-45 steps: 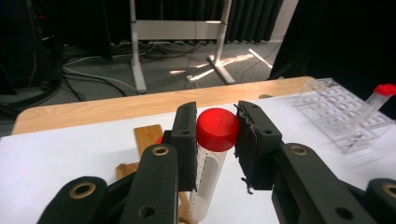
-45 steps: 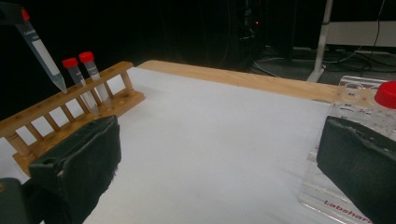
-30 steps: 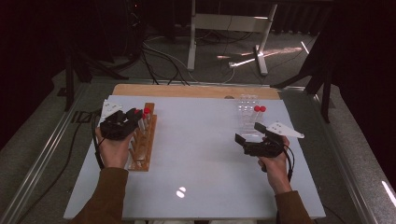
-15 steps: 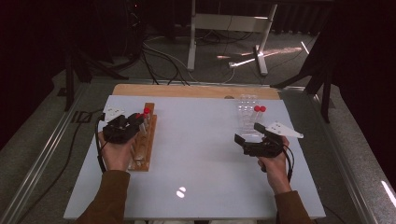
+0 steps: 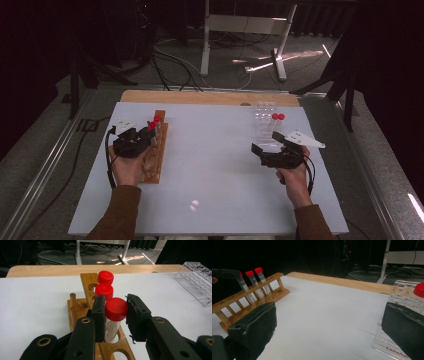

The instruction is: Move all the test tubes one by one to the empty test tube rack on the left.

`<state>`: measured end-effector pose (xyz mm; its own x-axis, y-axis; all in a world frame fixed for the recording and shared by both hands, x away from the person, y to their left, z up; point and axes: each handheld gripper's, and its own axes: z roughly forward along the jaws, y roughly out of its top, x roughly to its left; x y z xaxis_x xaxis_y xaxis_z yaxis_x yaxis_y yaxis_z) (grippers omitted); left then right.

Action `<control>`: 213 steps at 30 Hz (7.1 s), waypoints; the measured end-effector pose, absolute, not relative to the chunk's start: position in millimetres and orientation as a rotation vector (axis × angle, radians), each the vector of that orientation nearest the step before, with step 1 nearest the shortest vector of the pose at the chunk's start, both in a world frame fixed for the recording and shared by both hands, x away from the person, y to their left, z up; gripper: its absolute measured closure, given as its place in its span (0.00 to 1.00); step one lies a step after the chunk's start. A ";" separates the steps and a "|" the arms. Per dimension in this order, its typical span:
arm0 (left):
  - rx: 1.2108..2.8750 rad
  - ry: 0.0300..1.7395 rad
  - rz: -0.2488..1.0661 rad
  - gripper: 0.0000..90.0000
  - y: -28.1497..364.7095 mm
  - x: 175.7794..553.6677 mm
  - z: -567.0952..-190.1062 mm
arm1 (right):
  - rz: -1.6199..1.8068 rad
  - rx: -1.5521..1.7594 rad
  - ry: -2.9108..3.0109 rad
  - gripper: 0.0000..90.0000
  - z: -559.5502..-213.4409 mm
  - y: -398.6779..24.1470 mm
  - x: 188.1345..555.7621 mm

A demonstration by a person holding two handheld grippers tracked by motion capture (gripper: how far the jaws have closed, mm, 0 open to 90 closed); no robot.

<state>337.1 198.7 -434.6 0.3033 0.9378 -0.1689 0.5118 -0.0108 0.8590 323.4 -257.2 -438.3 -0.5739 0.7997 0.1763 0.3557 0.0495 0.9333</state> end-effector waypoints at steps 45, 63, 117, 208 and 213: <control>1.536 1.184 0.606 0.01 211.0 286.6 -421.8 | 1.546 1.148 1.838 0.00 -412.6 -276.0 324.4; 1.500 1.172 0.628 0.01 214.1 282.1 -416.1 | 1.309 1.310 1.747 0.07 -418.2 -316.8 374.8; 1.403 1.207 0.625 0.01 230.8 274.0 -410.5 | 1.134 1.354 1.740 0.83 -468.0 -310.8 412.3; 1.595 1.065 0.524 0.01 174.8 278.3 -396.8 | 1.521 0.917 1.996 0.83 -429.4 -233.1 310.9; 1.660 1.005 0.509 0.01 148.9 284.7 -394.0 | 1.528 0.900 2.028 0.82 -428.2 -226.9 307.6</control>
<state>284.7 148.9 -394.0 0.5520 0.8192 -0.1559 0.3591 -0.0648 0.9310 307.6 -226.9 -428.2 -0.6892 0.7238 0.0344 0.2326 0.1760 0.9565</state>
